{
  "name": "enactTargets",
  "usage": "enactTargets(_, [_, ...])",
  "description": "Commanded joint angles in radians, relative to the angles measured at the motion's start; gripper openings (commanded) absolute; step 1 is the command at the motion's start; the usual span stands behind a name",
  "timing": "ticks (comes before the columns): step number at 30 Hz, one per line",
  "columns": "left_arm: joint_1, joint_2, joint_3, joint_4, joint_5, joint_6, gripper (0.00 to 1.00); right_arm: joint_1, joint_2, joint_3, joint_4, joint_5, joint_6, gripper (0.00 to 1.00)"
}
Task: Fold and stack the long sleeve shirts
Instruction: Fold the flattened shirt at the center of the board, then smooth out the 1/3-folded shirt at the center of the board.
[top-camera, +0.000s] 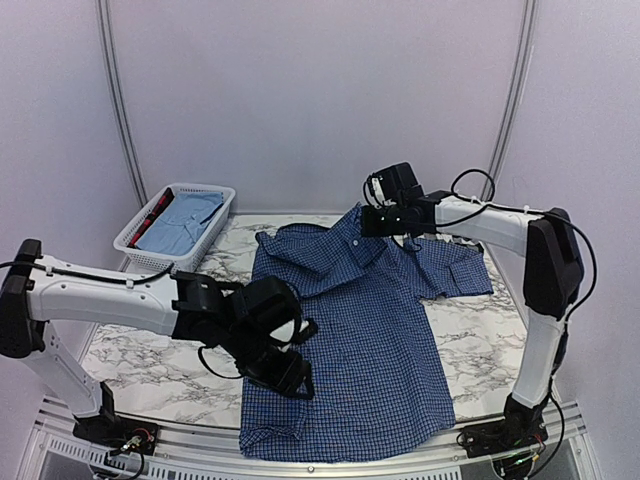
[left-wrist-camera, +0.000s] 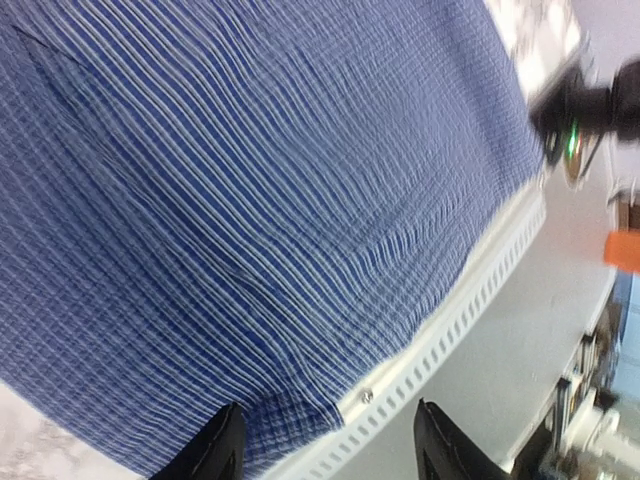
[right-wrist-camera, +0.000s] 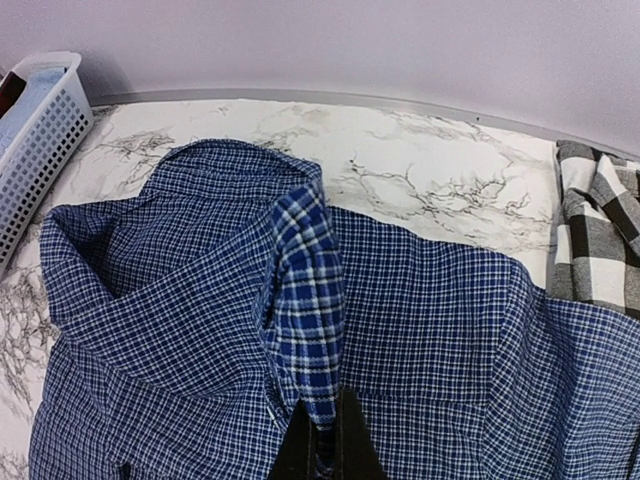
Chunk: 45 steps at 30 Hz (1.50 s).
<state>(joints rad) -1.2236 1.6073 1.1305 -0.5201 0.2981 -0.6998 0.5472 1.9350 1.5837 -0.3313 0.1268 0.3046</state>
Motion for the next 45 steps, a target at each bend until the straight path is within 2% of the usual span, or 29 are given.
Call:
enactTargets(1, [0.131, -0.126, 0.019, 0.008, -0.201, -0.008, 0.60, -0.003, -0.069, -0.027, 0.020, -0.071, -0.009, 0.00])
enactTargets(5, [0.318, -0.142, 0.052, -0.001, -0.356, 0.015, 0.61, -0.003, -0.092, -0.068, 0.043, -0.102, 0.001, 0.00])
enactTargets(9, [0.471, -0.065, 0.152, 0.011, -0.511, 0.072, 0.61, 0.007, -0.100, -0.097, 0.063, -0.140, 0.016, 0.00])
enactTargets(15, [0.638, 0.140, 0.271, 0.157, -0.479, 0.101, 0.54, 0.042, -0.122, -0.133, 0.098, -0.134, 0.037, 0.00])
enactTargets(20, [0.697, 0.371, 0.447, 0.165, -0.450, 0.111, 0.31, 0.069, -0.197, -0.189, 0.118, -0.033, 0.073, 0.00])
enactTargets(22, [0.716, 0.455, 0.500, 0.174, -0.431, 0.104, 0.26, 0.074, -0.248, -0.222, 0.120, -0.011, 0.089, 0.00])
enactTargets(27, [0.749, 0.579, 0.633, 0.197, -0.406, 0.094, 0.30, 0.087, -0.304, -0.274, 0.108, -0.042, 0.124, 0.00])
enactTargets(30, [0.777, 0.658, 0.721, 0.196, -0.338, 0.104, 0.33, 0.099, -0.282, -0.295, 0.107, -0.059, 0.137, 0.00])
enactTargets(34, [0.815, 0.740, 0.802, 0.196, -0.252, 0.118, 0.32, 0.119, -0.254, -0.308, 0.112, -0.039, 0.143, 0.00])
enactTargets(38, [0.840, 0.772, 0.848, 0.197, -0.221, 0.148, 0.31, 0.122, -0.220, -0.299, 0.094, -0.008, 0.141, 0.00])
enactTargets(45, [0.866, 0.739, 0.847, 0.201, -0.230, 0.163, 0.29, 0.124, -0.194, -0.303, 0.085, 0.009, 0.136, 0.00])
